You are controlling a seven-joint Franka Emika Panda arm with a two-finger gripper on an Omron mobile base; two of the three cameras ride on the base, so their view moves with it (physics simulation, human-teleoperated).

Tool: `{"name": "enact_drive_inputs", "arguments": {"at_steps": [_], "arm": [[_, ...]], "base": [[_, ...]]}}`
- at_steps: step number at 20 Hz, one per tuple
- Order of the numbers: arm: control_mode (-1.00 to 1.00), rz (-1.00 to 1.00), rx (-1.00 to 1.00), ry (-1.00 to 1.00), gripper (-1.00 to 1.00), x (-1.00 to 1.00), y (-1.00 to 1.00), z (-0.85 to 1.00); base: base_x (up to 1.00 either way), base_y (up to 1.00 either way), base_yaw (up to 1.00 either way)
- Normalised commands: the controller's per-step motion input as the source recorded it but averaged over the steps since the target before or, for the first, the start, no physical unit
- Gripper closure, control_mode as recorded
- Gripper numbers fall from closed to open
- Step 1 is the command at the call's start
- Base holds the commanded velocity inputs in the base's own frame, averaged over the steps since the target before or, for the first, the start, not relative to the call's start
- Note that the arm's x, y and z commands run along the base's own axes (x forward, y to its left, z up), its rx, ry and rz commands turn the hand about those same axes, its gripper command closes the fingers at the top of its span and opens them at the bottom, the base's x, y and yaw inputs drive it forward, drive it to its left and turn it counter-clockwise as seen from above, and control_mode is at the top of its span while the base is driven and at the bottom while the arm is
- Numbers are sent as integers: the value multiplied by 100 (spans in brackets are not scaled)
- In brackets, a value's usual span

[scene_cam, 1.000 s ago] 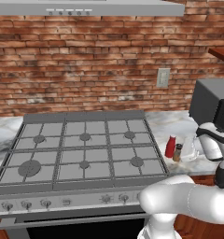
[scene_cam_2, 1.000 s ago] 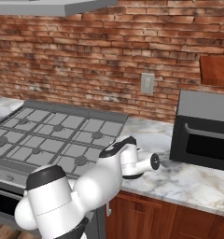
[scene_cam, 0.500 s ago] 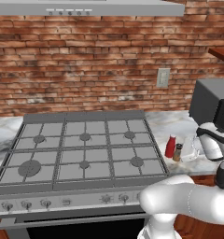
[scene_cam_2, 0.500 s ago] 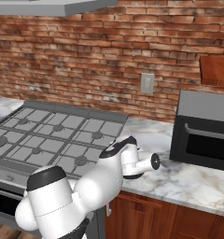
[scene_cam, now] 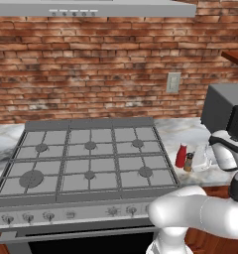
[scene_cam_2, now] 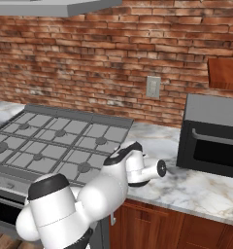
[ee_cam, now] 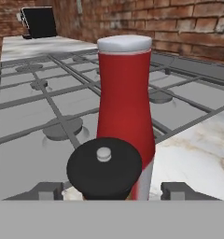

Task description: Take 2 condiments from the cabinet and move them on the counter near the stove.Make sure the condiments are lined up with each other, next to each other.

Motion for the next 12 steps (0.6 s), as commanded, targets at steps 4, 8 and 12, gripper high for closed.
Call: {"name": "enact_drive_inputs", "arguments": {"at_steps": [4, 8, 12], "arm": [[-100, 0, 0, 0, -100, 0, 0, 0], [-100, 0, 1, 0, -100, 0, -2, 0], [-100, 0, 1, 0, -100, -8, -13, 0]], "base": [[0, 0, 0], [0, 0, 0], [0, 0, 0]]}}
